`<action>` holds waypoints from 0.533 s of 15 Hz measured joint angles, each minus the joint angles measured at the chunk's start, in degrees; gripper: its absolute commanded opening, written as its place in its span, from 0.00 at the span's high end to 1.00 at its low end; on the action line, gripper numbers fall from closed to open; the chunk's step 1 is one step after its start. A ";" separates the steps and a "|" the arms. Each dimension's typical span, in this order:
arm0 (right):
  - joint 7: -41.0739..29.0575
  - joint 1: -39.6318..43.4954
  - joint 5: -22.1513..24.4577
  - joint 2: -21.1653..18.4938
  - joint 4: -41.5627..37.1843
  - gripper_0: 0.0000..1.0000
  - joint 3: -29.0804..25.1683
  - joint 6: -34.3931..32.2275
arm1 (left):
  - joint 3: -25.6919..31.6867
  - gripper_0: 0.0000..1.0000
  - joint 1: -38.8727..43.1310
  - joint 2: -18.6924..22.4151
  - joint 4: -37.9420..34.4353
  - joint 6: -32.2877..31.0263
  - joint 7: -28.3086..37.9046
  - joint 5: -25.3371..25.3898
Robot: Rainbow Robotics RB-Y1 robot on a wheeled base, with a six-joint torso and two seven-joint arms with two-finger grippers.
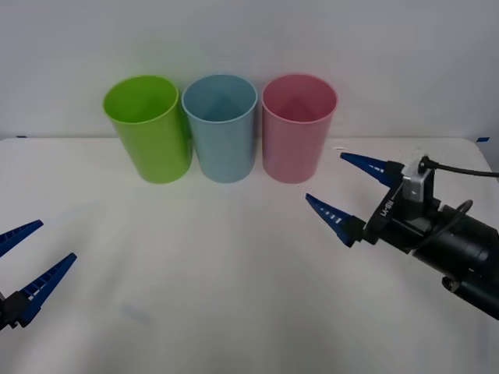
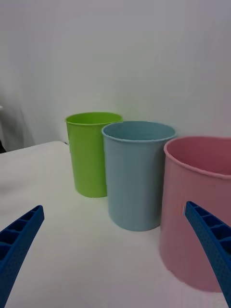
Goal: Grasp the object on the table and drop it into the matching bin: aluminum can to the light blue bin, PET bottle to the pink bin.
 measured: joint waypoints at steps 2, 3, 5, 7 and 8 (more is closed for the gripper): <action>0.78 3.48 -0.04 1.64 0.05 0.00 -3.59 -3.96 | 0.00 0.00 0.00 0.00 0.00 0.00 0.00 0.00; 1.08 5.14 -0.02 2.50 0.01 0.00 -5.37 -5.63 | 0.00 0.00 0.00 0.00 0.00 0.00 0.00 0.00; 1.68 8.40 -0.11 3.83 0.02 0.00 -8.71 -8.87 | 0.00 0.00 0.00 0.00 0.00 0.00 0.00 0.00; 2.31 11.42 -0.96 4.15 0.00 0.00 -10.99 -10.55 | 0.00 0.00 0.00 0.00 0.00 0.00 0.00 0.00; 2.65 12.86 -1.60 4.19 -0.11 0.00 -12.07 -11.06 | 0.00 0.00 0.00 0.00 0.00 0.00 0.00 0.00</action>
